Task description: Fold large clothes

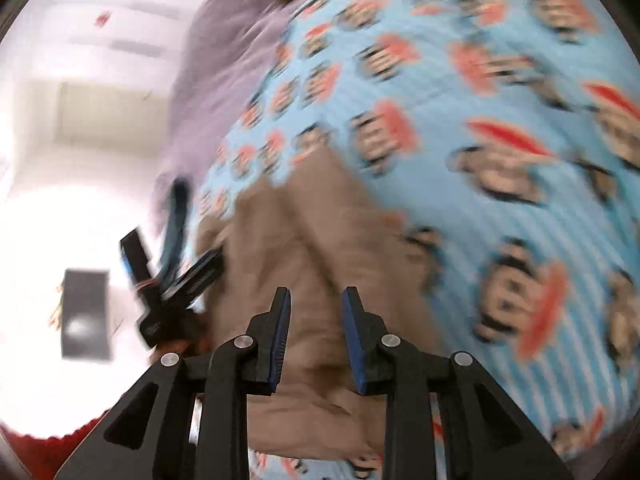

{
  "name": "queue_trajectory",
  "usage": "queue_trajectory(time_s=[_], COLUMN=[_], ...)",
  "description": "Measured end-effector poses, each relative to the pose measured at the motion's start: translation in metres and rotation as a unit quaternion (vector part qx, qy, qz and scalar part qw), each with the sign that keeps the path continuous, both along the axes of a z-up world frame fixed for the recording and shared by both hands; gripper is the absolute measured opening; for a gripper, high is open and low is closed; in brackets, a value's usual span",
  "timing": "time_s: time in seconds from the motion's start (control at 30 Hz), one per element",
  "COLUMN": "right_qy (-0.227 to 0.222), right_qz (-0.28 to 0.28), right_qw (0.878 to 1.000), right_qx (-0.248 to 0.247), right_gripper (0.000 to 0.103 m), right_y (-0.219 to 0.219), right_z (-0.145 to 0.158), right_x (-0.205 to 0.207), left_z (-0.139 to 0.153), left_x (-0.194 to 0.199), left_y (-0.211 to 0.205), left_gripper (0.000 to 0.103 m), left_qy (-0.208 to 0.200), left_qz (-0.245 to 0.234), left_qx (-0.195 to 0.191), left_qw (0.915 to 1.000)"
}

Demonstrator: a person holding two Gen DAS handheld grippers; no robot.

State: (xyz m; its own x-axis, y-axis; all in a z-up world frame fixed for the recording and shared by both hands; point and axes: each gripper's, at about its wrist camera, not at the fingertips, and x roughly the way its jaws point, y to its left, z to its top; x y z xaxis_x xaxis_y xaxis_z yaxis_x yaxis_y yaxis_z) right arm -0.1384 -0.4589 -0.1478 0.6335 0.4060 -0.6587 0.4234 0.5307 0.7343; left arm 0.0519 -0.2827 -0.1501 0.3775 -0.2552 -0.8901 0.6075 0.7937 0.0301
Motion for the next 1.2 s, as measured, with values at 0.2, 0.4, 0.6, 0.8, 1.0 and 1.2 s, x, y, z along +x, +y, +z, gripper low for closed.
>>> queue_trajectory(time_s=[0.2,0.4,0.6,0.8,1.0,1.2], right_qy=[-0.007,0.083,0.080,0.085,0.094,0.100], right_qz=[0.129,0.162,0.159,0.158,0.159,0.162], right_qw=[0.986,0.975,0.977,0.976,0.974,0.972], right_qx=[-0.102,-0.124,-0.117,-0.121,-0.129,-0.136], right_gripper=[0.031,0.025,0.025,0.027,0.028,0.028], right_y=[0.035,0.044,0.041,0.044,0.047,0.050], right_z=[0.025,-0.027,-0.032,-0.031,-0.031,-0.031], right_x=[0.054,0.070,0.064,0.066,0.070,0.073], left_z=[0.000,0.009,0.039,0.047,0.041,0.036], left_x=[-0.004,-0.001,-0.008,-0.027,-0.044,-0.048], left_y=[-0.004,0.001,0.042,0.088,0.116,0.125], left_gripper=[0.077,0.077,0.077,0.089,0.090,0.103], left_qy=[-0.011,0.004,0.042,0.074,0.099,0.112], left_qz=[-0.002,0.004,0.033,0.065,0.097,0.108], left_qx=[0.013,0.009,-0.020,-0.015,-0.014,-0.018], left_qw=[0.9998,0.9999,0.9984,0.9950,0.9903,0.9876])
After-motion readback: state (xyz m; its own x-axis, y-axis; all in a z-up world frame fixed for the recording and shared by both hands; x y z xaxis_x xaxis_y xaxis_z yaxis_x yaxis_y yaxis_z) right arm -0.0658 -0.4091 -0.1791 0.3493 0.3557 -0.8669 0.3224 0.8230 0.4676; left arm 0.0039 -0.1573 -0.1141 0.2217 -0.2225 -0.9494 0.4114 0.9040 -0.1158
